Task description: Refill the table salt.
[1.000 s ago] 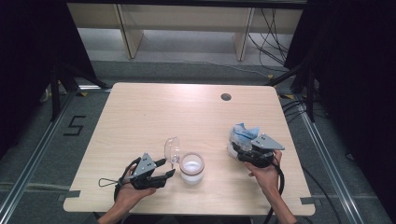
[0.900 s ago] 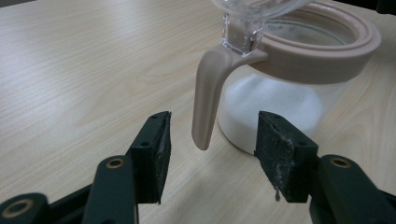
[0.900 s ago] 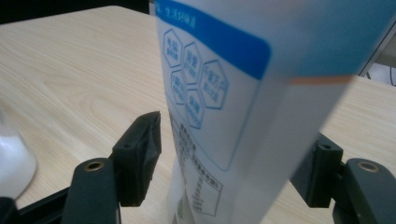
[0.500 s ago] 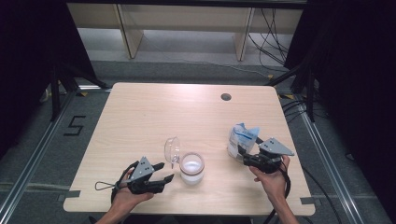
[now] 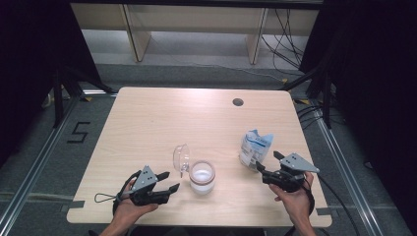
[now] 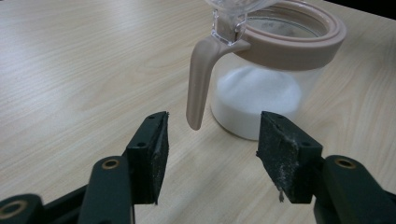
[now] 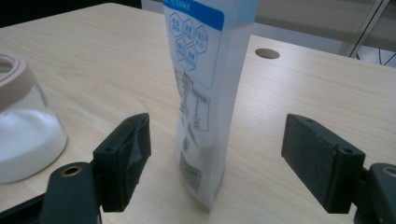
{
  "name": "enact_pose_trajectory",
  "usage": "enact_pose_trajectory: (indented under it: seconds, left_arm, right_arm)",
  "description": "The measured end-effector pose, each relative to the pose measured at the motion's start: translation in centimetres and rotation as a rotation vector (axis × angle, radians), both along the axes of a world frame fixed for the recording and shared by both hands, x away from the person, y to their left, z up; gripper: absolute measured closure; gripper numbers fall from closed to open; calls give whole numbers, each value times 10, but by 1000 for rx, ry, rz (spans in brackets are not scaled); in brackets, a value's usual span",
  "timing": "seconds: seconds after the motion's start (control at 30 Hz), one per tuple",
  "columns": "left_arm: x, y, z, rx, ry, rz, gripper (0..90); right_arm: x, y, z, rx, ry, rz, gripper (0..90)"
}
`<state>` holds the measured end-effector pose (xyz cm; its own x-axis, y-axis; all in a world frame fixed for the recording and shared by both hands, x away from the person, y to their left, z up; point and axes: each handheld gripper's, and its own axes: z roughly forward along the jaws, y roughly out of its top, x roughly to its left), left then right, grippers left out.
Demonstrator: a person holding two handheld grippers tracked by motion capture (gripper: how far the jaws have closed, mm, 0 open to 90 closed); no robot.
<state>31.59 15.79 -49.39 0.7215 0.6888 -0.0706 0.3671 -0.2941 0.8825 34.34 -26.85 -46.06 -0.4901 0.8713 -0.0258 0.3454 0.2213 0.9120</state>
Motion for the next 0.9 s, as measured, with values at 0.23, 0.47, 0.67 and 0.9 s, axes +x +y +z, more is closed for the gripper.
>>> enact_pose_trajectory:
  seconds: [0.23,0.47,0.67,0.9]
  left_arm:
    - [1,6,4,-22,-8,23,448]
    - [4,11,7,-30,-14,42,454]
    - [6,12,12,-39,-30,58,459]
    - [11,12,19,-41,-44,67,472]
  right_arm:
    - [-10,-3,-2,-11,24,16,235]
    - [-15,-3,-5,6,43,51,201]
    - [-23,1,-5,12,85,45,185]
    - [-26,1,-6,18,103,34,190]
